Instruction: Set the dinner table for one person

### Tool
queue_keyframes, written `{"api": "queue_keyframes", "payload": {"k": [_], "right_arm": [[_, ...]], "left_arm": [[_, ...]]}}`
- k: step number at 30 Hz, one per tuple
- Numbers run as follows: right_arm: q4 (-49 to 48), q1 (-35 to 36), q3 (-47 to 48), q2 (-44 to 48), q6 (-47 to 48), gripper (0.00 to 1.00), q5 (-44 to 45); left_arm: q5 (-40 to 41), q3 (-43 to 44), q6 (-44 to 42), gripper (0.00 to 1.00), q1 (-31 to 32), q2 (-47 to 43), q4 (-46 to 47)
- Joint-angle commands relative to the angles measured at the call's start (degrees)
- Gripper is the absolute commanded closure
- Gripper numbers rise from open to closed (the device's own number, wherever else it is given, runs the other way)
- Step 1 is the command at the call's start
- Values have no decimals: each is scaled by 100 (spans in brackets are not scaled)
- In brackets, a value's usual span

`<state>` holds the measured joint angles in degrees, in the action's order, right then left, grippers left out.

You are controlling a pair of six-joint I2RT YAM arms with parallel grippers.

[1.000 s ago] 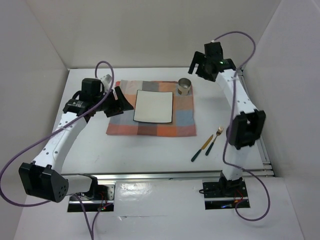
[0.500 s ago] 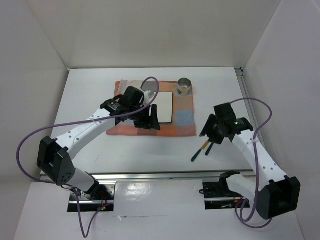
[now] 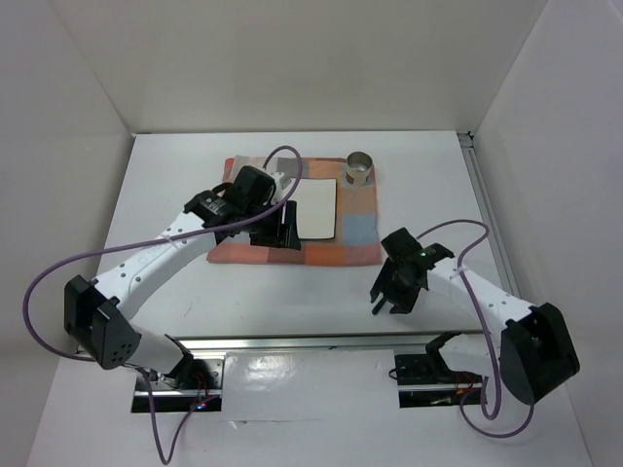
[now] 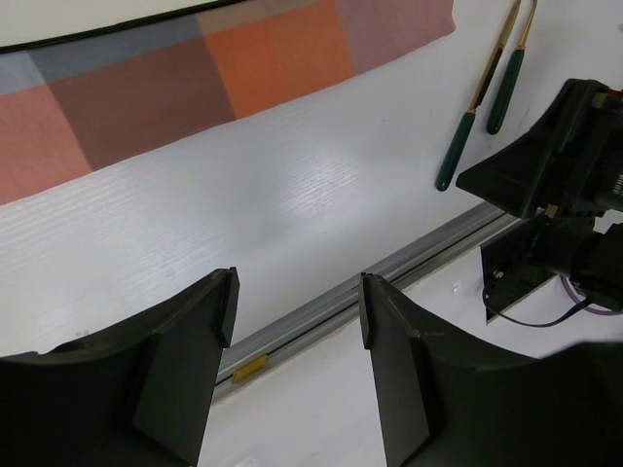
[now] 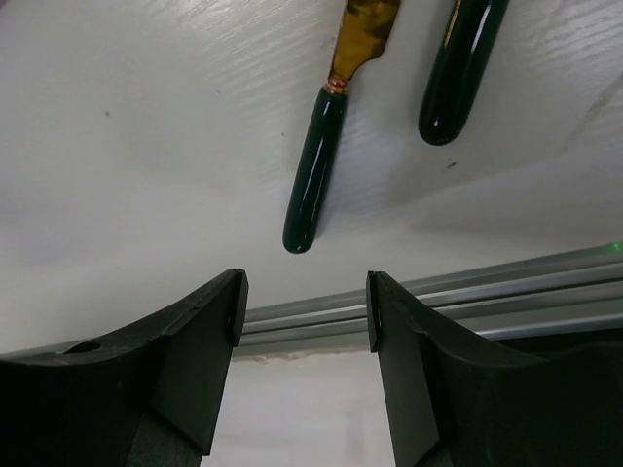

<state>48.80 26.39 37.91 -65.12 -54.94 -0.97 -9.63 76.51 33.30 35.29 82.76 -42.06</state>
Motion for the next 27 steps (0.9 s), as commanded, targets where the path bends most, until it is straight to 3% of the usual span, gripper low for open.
{"api": "queue_keyframes", "payload": {"k": [1,10,13,14,16,17,19,24,27], "right_arm": [[-546,251,6,-368,-325,36,308],[-1179,252,-47,-1362,-377,43,484],[-1241,252,-108,-1476,-377,54,598],[-1241,252,-169,-1477,-377,67,598],[-1302,252,-231,-1425,-430,79,650],[-1233,252,-232,-1372,-430,93,651],[-908,305,-153,-1075,-491,100,721],[-73,506,734,-274,95,100,1187],[-133,507,1472,-307,1114,100,1117]], "left_arm": [[233,198,-104,31,4,-374,-197],[339,145,-43,31,-48,-480,-302],[339,145,-96,31,-48,-480,-302],[339,145,-96,31,-101,-480,-302],[391,92,-96,31,-101,-533,-302],[392,92,-96,31,-101,-533,-302],[392,92,-96,31,-153,-533,-302],[514,311,-43,31,-259,-533,-460],[576,496,-104,31,-365,-533,-522]]}}
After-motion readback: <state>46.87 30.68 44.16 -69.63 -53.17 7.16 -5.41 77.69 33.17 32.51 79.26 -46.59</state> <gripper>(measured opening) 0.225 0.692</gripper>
